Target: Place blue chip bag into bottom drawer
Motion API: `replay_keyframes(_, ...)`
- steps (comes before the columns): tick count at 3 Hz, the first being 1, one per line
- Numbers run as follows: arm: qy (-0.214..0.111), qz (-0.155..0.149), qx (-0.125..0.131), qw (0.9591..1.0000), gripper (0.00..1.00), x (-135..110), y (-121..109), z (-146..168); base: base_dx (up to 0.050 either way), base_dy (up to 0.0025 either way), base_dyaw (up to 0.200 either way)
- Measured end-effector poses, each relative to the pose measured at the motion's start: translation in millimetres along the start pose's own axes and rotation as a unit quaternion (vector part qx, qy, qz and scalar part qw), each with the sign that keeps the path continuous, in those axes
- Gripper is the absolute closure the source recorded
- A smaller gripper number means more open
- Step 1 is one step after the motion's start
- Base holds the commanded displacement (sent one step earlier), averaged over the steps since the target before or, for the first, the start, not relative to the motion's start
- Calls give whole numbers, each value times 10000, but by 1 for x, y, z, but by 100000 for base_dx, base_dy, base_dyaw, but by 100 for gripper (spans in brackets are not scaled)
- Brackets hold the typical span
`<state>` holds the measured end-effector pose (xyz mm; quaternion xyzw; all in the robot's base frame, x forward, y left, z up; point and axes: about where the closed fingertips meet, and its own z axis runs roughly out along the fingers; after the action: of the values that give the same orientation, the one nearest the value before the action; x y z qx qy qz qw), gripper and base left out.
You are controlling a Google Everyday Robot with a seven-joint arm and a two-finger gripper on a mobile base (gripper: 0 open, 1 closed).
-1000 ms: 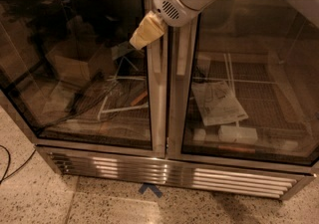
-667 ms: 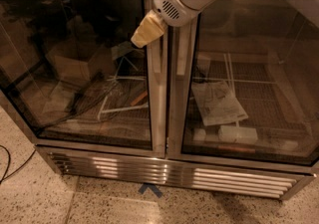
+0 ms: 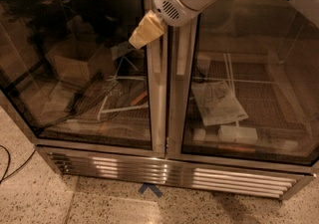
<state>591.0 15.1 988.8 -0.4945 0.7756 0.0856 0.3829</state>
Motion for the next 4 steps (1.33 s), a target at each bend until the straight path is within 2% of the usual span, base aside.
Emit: replay_keyframes(4, -47, -79, -21, 10000, 34, 0, 2, 2, 0, 0, 0)
